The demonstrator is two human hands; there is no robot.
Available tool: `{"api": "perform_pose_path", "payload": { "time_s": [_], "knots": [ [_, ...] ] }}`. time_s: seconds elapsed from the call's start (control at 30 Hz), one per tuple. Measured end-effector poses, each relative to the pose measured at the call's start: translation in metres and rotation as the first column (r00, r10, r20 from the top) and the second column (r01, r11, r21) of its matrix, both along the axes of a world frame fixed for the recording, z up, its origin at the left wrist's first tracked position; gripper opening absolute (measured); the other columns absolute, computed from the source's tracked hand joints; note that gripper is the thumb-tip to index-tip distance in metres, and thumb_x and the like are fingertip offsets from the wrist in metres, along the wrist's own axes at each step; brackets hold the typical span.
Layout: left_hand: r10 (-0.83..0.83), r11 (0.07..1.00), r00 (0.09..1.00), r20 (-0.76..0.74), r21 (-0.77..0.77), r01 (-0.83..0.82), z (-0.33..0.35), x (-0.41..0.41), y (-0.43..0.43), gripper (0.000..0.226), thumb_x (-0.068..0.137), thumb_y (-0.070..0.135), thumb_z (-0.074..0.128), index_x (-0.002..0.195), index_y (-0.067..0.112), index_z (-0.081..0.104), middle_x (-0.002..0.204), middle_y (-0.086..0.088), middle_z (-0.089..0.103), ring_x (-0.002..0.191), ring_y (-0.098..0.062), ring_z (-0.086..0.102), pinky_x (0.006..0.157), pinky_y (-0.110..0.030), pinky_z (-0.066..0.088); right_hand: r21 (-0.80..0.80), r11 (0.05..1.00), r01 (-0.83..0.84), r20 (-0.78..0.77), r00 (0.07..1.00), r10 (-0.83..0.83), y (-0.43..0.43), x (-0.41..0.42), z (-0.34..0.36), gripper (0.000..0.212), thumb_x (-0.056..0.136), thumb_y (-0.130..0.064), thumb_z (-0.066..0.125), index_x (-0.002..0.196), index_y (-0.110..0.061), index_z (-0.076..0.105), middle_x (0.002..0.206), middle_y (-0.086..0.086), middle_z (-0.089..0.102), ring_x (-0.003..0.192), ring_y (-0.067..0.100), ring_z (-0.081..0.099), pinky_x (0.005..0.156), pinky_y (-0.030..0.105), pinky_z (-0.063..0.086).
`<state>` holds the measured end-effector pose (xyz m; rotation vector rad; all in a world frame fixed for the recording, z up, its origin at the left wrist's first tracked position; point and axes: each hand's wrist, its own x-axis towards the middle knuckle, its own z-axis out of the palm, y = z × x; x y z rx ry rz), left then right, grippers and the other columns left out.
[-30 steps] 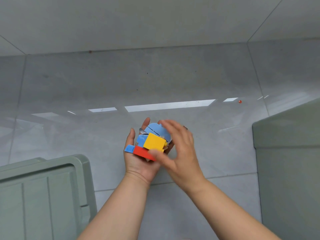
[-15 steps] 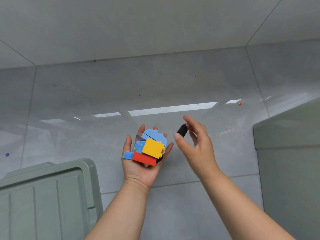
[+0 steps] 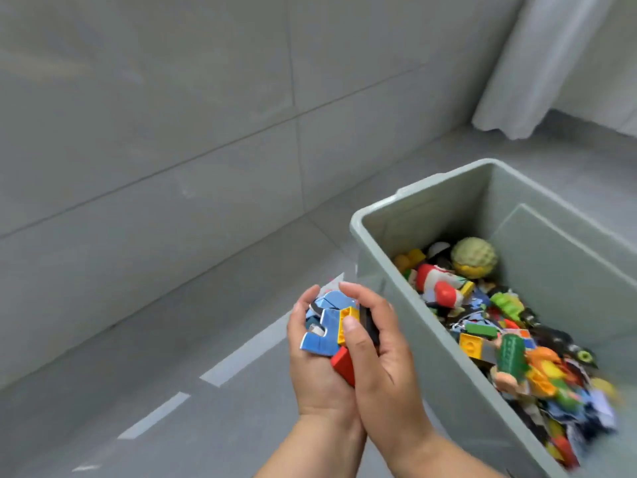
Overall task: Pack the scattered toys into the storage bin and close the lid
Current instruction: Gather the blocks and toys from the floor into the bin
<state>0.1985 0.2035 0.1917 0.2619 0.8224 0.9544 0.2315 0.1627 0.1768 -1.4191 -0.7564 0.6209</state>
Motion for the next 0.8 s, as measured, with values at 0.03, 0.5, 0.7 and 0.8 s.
{"api": "perform_pose_path", "payload": {
  "time_s": [0.03,0.5,0.7,0.8],
  "knots": [
    [-0.075,0.997,0.997,-0.002,-0.004,0.075,0.011,0.018,-0.017,0.014,0.081,0.021,0.052,0.092,0.02,0.06,0.068,-0.006,0.064,0.053,-0.017,0.061,0.052,-0.021,0.051,0.003,0.996,0.092,-0.001,0.996,-0.092,-0.019,0.015,0.011,0.033,0.079,-0.044,0.045,0.11,-0.041,0.057,0.119,-0.004,0.058,0.111,0.014,0.058,0.096,0.034,0.047],
    [-0.725,0.675,0.684,-0.079,-0.279,0.683,0.006,0.152,-0.147,0.071,0.082,0.07,0.042,0.122,0.013,0.056,0.12,-0.016,0.062,0.113,-0.033,0.058,0.102,-0.051,0.042,-0.333,0.702,0.629,-0.834,0.15,-0.531,-0.18,0.151,-0.001,0.038,0.095,-0.036,0.045,0.124,-0.013,0.053,0.126,0.016,0.056,0.099,0.03,0.058,0.078,0.039,0.048],
    [-0.742,0.661,0.669,-0.039,-0.213,0.72,0.013,0.125,-0.13,0.073,0.089,0.068,0.027,0.149,0.027,0.022,0.155,-0.018,0.021,0.14,-0.042,0.023,0.11,-0.059,0.017,-0.303,0.775,0.555,-0.832,0.242,-0.499,-0.189,0.141,-0.014,0.049,0.093,-0.016,0.049,0.138,-0.003,0.034,0.137,0.03,0.037,0.131,0.042,0.036,0.099,0.045,0.044],
    [-0.74,0.67,0.667,-0.081,-0.167,0.723,0.024,0.101,-0.119,0.062,0.095,0.059,0.025,0.142,0.021,0.039,0.139,-0.015,0.048,0.131,-0.036,0.041,0.111,-0.051,0.023,-0.266,0.822,0.503,-0.867,0.248,-0.433,-0.196,0.136,-0.011,0.054,0.089,-0.022,0.056,0.137,-0.007,0.037,0.142,0.034,0.029,0.13,0.046,0.036,0.104,0.046,0.04]
  ]
}}
